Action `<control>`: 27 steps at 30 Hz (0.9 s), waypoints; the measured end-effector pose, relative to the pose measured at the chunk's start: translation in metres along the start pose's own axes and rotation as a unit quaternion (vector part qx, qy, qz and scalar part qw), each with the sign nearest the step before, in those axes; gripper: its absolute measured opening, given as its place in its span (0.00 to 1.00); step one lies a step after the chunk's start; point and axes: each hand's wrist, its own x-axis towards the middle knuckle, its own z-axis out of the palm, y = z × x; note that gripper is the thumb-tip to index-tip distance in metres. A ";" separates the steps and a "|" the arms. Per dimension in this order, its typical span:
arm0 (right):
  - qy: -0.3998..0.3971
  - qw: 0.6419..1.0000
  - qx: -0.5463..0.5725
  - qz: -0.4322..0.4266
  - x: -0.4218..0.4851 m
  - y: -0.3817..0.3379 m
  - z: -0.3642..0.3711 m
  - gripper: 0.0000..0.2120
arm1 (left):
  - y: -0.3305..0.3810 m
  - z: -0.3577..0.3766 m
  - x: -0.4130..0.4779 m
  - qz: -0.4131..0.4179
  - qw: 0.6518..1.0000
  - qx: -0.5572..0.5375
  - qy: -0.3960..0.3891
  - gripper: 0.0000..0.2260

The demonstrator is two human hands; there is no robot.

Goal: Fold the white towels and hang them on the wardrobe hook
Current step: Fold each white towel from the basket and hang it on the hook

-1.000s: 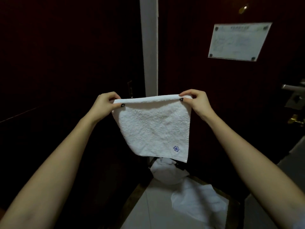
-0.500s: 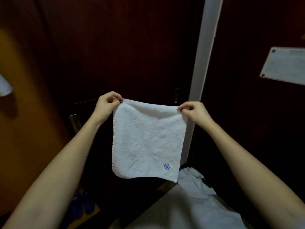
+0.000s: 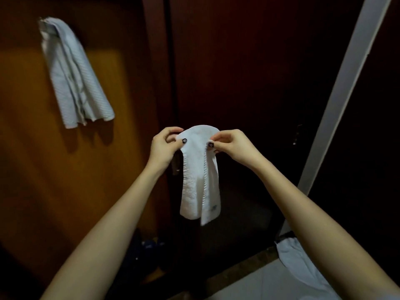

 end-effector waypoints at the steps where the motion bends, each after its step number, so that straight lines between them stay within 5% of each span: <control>1: 0.011 1.000 0.003 -0.012 0.003 -0.006 0.015 0.02 | -0.002 -0.010 -0.002 -0.010 1.000 -0.020 0.009 0.12; 11: 0.010 0.993 -0.068 -0.096 0.030 -0.055 0.130 0.04 | -0.019 -0.102 -0.027 -0.063 0.985 -0.152 -0.060 0.04; 16: -0.011 0.993 -0.054 -0.102 0.033 -0.069 0.163 0.05 | -0.020 -0.139 -0.033 -0.088 0.975 -0.201 -0.032 0.02; 27: 0.025 0.975 -0.098 -0.198 0.041 -0.086 0.194 0.05 | -0.016 -0.174 -0.034 -0.075 0.975 -0.198 -0.061 0.11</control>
